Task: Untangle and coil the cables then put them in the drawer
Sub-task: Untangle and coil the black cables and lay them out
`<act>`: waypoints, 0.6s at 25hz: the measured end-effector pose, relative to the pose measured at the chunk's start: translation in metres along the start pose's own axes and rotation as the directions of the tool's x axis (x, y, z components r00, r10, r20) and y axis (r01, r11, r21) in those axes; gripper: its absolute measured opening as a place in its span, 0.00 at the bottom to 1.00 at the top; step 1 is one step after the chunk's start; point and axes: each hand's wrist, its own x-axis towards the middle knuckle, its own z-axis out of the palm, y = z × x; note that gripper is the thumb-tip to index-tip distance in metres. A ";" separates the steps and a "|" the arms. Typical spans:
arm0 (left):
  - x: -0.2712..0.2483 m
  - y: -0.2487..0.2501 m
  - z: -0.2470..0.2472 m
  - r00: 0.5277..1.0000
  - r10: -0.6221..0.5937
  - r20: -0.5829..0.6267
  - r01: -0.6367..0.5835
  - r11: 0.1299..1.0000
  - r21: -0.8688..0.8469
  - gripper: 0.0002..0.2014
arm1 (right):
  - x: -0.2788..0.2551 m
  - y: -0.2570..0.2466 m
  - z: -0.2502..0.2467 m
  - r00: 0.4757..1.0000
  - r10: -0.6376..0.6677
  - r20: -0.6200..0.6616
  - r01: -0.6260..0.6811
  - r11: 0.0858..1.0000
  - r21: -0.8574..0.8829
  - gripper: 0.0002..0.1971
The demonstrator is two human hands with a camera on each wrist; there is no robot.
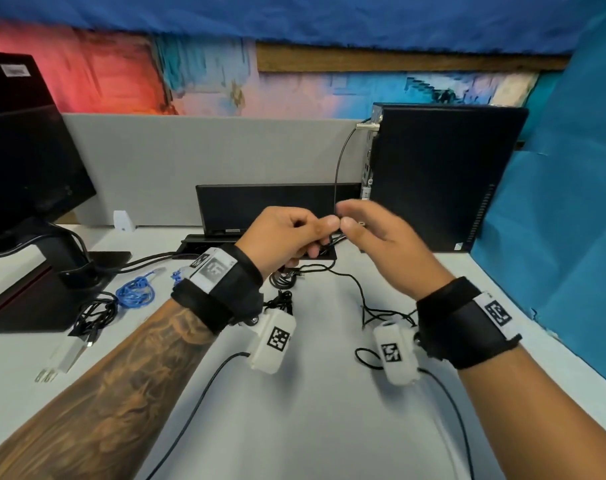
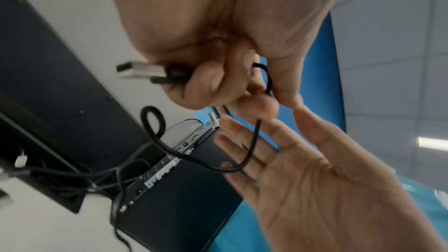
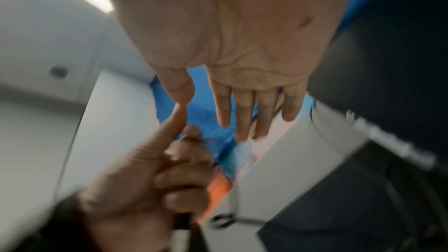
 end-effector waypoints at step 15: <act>-0.028 -0.024 -0.013 0.970 -0.037 0.242 0.214 0.609 -0.764 0.12 | -0.026 0.002 0.056 0.962 0.175 0.208 -0.216 0.956 0.197 0.15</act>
